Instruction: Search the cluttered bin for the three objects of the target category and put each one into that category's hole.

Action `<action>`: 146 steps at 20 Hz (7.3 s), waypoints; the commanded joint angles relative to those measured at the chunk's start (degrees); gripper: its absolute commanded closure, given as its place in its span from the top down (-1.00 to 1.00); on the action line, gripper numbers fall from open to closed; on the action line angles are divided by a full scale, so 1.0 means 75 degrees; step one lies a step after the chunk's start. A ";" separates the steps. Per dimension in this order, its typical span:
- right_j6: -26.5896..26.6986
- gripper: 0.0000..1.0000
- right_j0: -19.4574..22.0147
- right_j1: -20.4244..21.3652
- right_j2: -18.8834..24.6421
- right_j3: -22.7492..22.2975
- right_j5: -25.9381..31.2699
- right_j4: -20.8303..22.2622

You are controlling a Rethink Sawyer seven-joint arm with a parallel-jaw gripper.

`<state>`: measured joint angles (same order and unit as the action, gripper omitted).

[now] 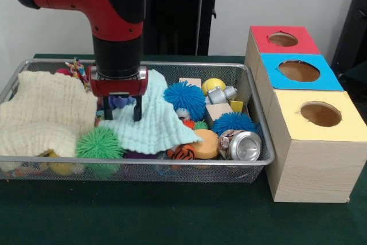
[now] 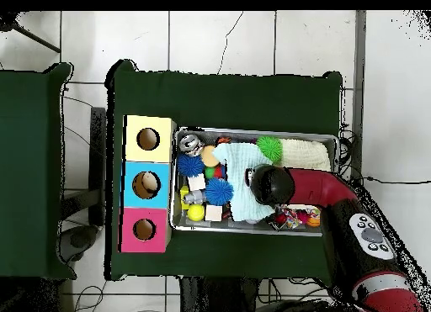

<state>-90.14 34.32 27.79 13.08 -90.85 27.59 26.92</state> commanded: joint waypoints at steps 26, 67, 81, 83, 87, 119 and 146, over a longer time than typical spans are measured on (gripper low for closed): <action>-0.2434 1.00 -0.0978 -0.0711 0.0104 -0.1727 -0.3165 -0.1365; -0.2963 1.00 -0.2396 -0.0278 0.0013 -0.2589 -0.3959 -0.4201; -0.3692 1.00 -0.3115 -0.0089 -0.0080 -0.2740 -0.4097 -0.5763; -0.3688 1.00 -0.3218 -0.0085 -0.0133 -0.2740 -0.4088 -0.5948; -0.3627 1.00 -0.3352 -0.0096 -0.0191 -0.2758 -0.4133 -0.6186; -0.1507 1.00 -0.2468 0.0900 -0.1530 -0.2763 -0.1203 -0.4373; -0.2750 1.00 -0.3142 0.0544 -0.1324 -0.2769 -0.1621 -0.5005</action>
<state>-99.65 12.57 34.67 0.88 -112.14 12.88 -8.54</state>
